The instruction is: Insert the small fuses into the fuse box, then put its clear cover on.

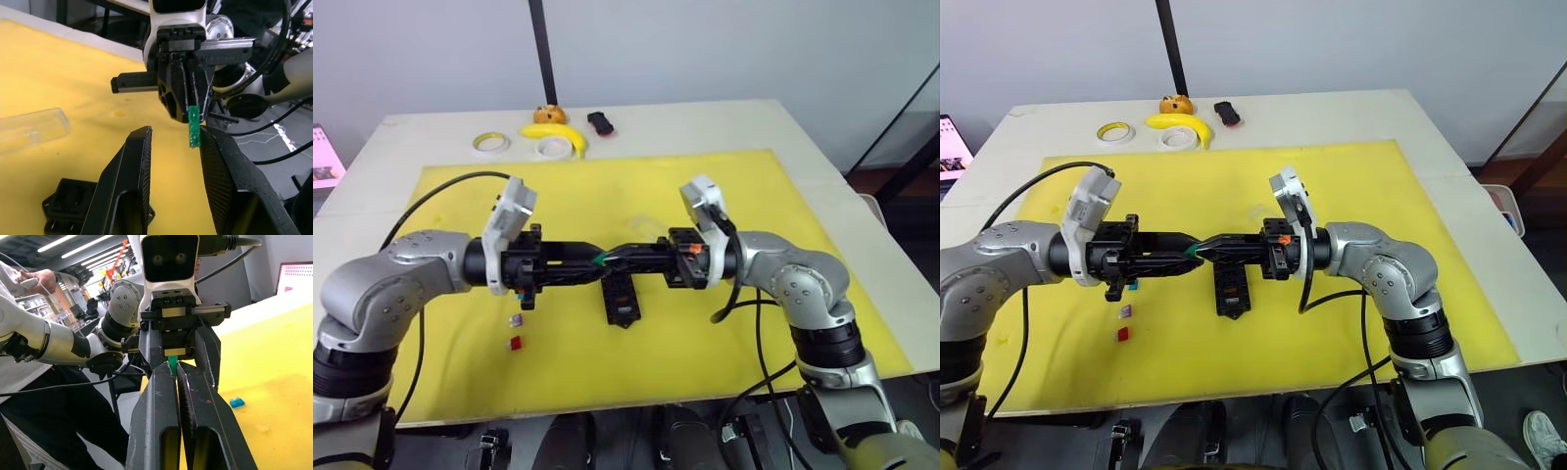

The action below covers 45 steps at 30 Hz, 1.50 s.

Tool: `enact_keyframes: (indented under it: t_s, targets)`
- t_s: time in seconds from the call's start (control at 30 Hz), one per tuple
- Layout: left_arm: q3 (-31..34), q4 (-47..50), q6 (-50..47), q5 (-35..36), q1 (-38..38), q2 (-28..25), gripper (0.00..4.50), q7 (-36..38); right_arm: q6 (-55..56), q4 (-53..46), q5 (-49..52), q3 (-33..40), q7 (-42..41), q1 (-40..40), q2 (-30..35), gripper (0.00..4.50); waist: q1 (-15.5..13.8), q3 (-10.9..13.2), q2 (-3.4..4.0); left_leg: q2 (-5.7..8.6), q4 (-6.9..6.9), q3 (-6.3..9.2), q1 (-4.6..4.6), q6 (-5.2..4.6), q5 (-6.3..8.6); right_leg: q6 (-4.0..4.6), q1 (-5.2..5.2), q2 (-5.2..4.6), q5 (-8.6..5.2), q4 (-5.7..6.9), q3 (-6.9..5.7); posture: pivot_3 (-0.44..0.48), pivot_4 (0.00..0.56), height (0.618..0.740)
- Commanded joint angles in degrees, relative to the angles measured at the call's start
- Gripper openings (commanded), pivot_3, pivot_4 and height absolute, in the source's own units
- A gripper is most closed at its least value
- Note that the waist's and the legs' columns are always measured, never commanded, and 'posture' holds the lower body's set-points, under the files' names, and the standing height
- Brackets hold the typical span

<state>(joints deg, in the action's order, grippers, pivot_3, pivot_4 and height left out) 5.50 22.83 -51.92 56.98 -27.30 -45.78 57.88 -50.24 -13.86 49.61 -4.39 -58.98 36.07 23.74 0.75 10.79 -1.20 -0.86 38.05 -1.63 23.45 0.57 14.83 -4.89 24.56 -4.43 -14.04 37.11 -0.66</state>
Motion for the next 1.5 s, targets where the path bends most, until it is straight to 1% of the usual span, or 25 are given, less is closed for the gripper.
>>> enact_keyframes:
  t_s: [0.03, 0.07, 0.1, 0.13, 0.33, 0.47, 0.6, 0.7, 0.8, 0.87, 0.9, 0.93, 1.07, 1.13, 1.3, 1.33, 1.4, 1.5]
  targets:
    - [1.6, 1.3, 0.3, 1.1, -0.7, -0.5, 1.02, 0.1, 0.9, -1.3, 0.0, 0.1, -0.4, 0.9, 0.6, 0.0, 0.0, 0.0, 0.0, 0.0, 0.0, 0.0, 0.0, 0.0, 0.0, 0.0, 0.0, 0.0, 0.0, 0.0, 0.0, 0.0, 0.15, 0.74]
    - [1.4, 1.3, 0.3, 0.9, -0.7, -0.6, 0.74, 0.3, 1.0, -1.2, -0.1, 0.1, -0.4, 0.9, 0.5, 0.0, 0.0, 0.0, 0.0, 0.0, 0.0, 0.0, 0.0, 0.0, 0.0, 0.0, 0.0, 0.0, 0.0, 0.0, 0.0, 0.0, 0.15, 0.74]
    - [1.2, 1.3, 0.4, 0.6, -0.6, -0.7, 0.25, 0.5, 1.1, -1.1, -0.1, 0.1, -0.4, 1.0, 0.5, 0.0, 0.0, 0.0, 0.0, 0.0, 0.0, 0.0, 0.0, 0.0, 0.0, 0.0, 0.0, 0.0, 0.0, 0.0, 0.0, 0.0, 0.15, 0.74]
    - [1.1, 1.3, 0.5, 0.5, -0.5, -0.8, 0.04, 0.6, 1.1, -1.1, -0.2, 0.1, -0.4, 1.0, 0.4, 0.0, 0.0, 0.0, 0.0, 0.0, 0.0, 0.0, 0.0, 0.0, 0.0, 0.0, 0.0, 0.0, 0.0, 0.0, 0.0, 0.0, 0.15, 0.74]
    - [1.3, 0.9, 0.2, 0.8, -1.1, -0.9, 0.04, 0.7, 1.2, -1.1, -0.5, 0.0, -0.6, 1.0, 0.6, 0.0, 0.0, 0.0, 0.0, 0.0, 0.0, 0.0, 0.0, 0.0, 0.0, 0.0, 0.0, 0.0, 0.0, 0.0, 0.0, 0.0, 0.15, 0.74]
    - [0.8, 0.3, 0.5, -0.8, -1.4, -2.5, 0.04, 2.1, 1.8, -1.4, -2.1, -0.9, -0.9, 0.8, 1.5, 0.0, 0.0, 0.0, 0.0, 0.01, 0.0, 0.0, 0.0, 0.0, 0.0, 0.0, 0.0, 0.0, 0.0, 0.0, 0.0, 0.0, 0.15, 0.74]
    - [-1.3, -0.1, 2.2, -4.6, -1.8, -5.1, 0.04, 4.7, 3.7, -2.3, -5.5, -2.2, -0.1, 1.3, 3.2, 0.0, 0.0, 0.0, 0.0, 0.03, 0.0, 0.0, 0.0, 0.0, 0.0, 0.0, 0.0, 0.01, 0.0, -0.01, 0.0, 0.0, 0.15, 0.74]
    - [-2.8, -1.1, 3.9, -7.6, -2.0, -6.7, 0.0, 6.8, 4.8, -3.9, -6.3, -1.8, -0.7, 1.7, 5.2, 0.95, 0.0, 0.0, 0.0, 0.07, 0.0, -0.02, 0.0, 0.0, 0.0, 0.01, 0.0, 0.01, 0.0, -0.01, 0.0, 0.0, 0.15, 0.74]
    - [-4.1, -2.1, 5.4, -9.8, -2.5, -7.5, 0.0, 9.0, 6.9, -5.0, -9.0, -2.9, -1.1, 2.0, 7.5, 2.39, -0.1, 0.0, 0.0, 0.09, 0.0, -0.03, 0.0, 0.0, 0.0, 0.01, 0.0, 0.01, -0.01, -0.03, 0.0, 0.0, 0.15, 0.74]
    - [-5.0, -2.9, 6.5, -11.4, -3.1, -7.8, 0.0, 10.4, 8.3, -5.4, -10.9, -4.0, -1.3, 2.0, 8.7, 3.42, -0.1, 0.0, 0.0, 0.09, 0.0, -0.03, 0.0, 0.0, 0.0, 0.01, 0.0, 0.01, -0.01, -0.04, 0.0, 0.0, 0.15, 0.74]
    - [-5.6, -3.4, 7.0, -12.3, -3.5, -8.0, 0.0, 11.2, 8.3, -5.7, -11.5, -4.4, -1.1, 2.0, 9.0, 4.02, -0.1, 0.0, 0.0, 0.09, 0.0, -0.04, 0.0, 0.0, 0.0, 0.01, 0.0, 0.01, -0.01, -0.03, 0.0, 0.0, 0.15, 0.74]
    - [-6.4, -3.9, 7.7, -13.3, -3.9, -8.2, 0.0, 12.1, 8.7, -6.0, -12.7, -5.0, -0.4, 2.1, 9.2, 4.43, -0.1, 0.0, 0.0, 0.08, 0.0, -0.03, 0.0, 0.0, 0.0, 0.01, 0.0, 0.02, -0.01, -0.03, 0.0, 0.0, 0.15, 0.74]
    - [-9.2, -5.7, 10.1, -17.0, -5.9, -8.3, 0.0, 15.0, 7.4, -6.9, -17.0, -7.9, 2.8, 4.3, 9.4, 4.43, 0.0, 0.0, 0.0, 0.08, 0.0, -0.03, 0.0, 0.0, 0.0, 0.01, 0.02, 0.04, -0.01, -0.02, 0.0, 0.0, 0.15, 0.74]
    - [-10.6, -6.7, 11.2, -18.7, -7.0, -8.0, 0.0, 16.1, 6.3, -6.7, -17.6, -8.8, 3.3, 5.7, 9.0, 4.43, 0.0, 0.0, 0.0, 0.08, 0.0, -0.04, 0.0, 0.0, 0.0, 0.01, 0.02, 0.04, -0.01, -0.02, 0.0, 0.0, 0.15, 0.74]
    - [-14.3, -8.6, 15.0, -23.5, -8.4, -7.2, 0.0, 18.8, -2.8, -7.4, -11.8, -8.0, 3.0, 10.3, 8.3, 4.43, 0.0, 0.0, 0.0, 0.08, 0.0, -0.04, 0.01, 0.0, 0.0, 0.01, 0.02, 0.04, -0.01, -0.03, 0.0, 0.0, 0.15, 0.74]
    - [-14.8, -9.0, 15.6, -24.2, -8.6, -6.9, 0.0, 19.1, -3.8, -7.9, -12.4, -9.0, 2.8, 11.1, 9.2, 4.43, 0.0, 0.0, 0.0, 0.07, 0.0, -0.04, 0.01, 0.0, 0.0, 0.01, 0.02, 0.04, -0.01, -0.03, 0.0, 0.0, 0.15, 0.74]
    - [-15.5, -9.8, 16.1, -25.2, -9.3, -6.2, 0.0, 19.5, -1.6, -9.5, -16.4, -11.6, 2.9, 12.2, 11.3, 4.43, -0.1, 0.0, 0.0, 0.07, 0.0, -0.03, 0.01, 0.0, 0.0, 0.01, 0.02, 0.04, -0.01, -0.03, 0.0, 0.0, 0.15, 0.74]
    - [-16.2, -10.8, 16.7, -26.3, -10.7, -5.4, 0.0, 20.4, -5.4, -8.7, -15.7, -13.1, 2.1, 15.0, 12.1, 4.43, -0.1, 0.0, -0.01, 0.09, 0.01, -0.05, 0.02, 0.0, 0.0, 0.01, 0.02, 0.02, -0.01, -0.04, 0.0, 0.0, 0.15, 0.74]
